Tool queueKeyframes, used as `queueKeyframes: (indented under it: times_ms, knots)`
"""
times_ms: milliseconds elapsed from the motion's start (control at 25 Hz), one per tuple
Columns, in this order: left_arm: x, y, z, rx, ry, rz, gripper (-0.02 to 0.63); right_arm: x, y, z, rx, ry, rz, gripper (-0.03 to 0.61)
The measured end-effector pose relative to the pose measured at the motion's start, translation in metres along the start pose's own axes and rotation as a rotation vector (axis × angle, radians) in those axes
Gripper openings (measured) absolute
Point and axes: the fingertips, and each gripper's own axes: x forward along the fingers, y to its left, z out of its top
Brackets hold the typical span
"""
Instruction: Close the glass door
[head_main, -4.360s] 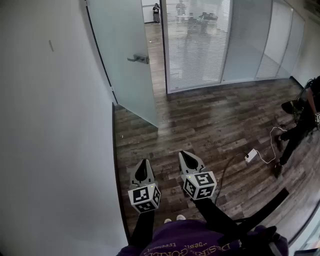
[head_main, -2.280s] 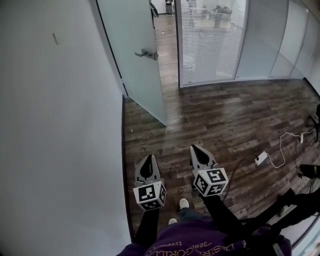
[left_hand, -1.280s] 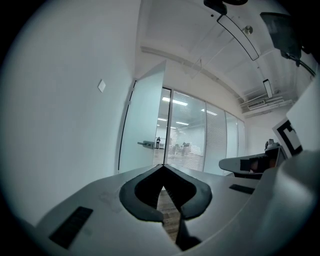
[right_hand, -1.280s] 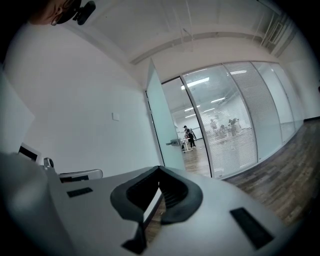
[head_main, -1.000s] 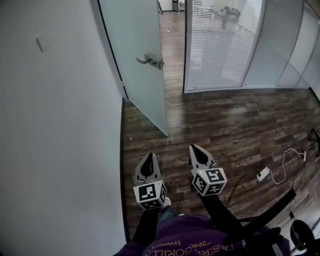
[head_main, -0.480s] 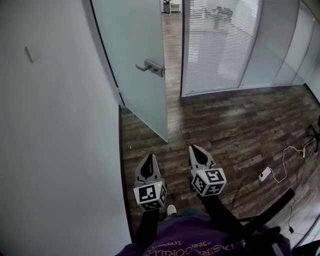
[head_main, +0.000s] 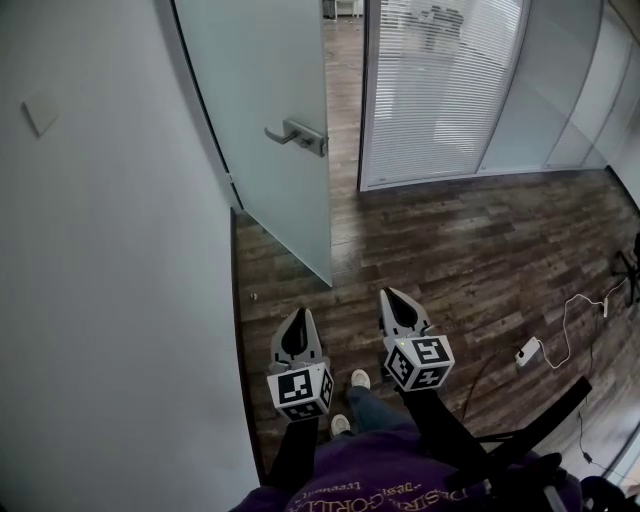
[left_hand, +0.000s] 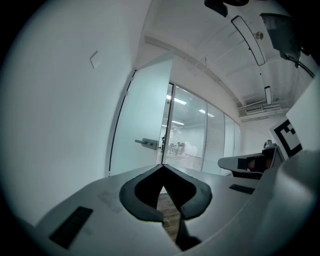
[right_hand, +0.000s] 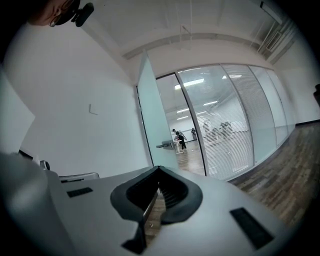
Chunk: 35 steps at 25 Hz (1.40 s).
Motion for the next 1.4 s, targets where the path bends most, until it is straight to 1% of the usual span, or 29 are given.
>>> queueKeyframes:
  times_ms: [160, 360, 600, 920, 1120, 1400]
  knots:
    - [0.036, 0.013, 0.002, 0.011, -0.008, 0.040, 0.000, 0.041, -0.011, 0.007, 0.003, 0.011, 0.037, -0.003]
    - [0.087, 0.013, 0.021, 0.020, -0.021, 0.066, 0.000, 0.091, -0.032, 0.028, 0.002, 0.005, 0.088, -0.003]
    - [0.131, 0.019, 0.027, 0.042, -0.038, 0.117, 0.000, 0.134, -0.054, 0.040, -0.005, 0.013, 0.126, -0.003]
    - [0.167, 0.014, 0.024, 0.034, -0.033, 0.141, 0.000, 0.167, -0.077, 0.044, -0.001, 0.028, 0.159, -0.003]
    - [0.180, 0.018, 0.022, 0.028, -0.026, 0.153, 0.000, 0.180, -0.081, 0.043, 0.002, 0.039, 0.169, -0.003]
    - [0.203, 0.026, 0.023, 0.029, -0.014, 0.141, 0.000, 0.204, -0.085, 0.046, 0.005, 0.040, 0.164, -0.003]
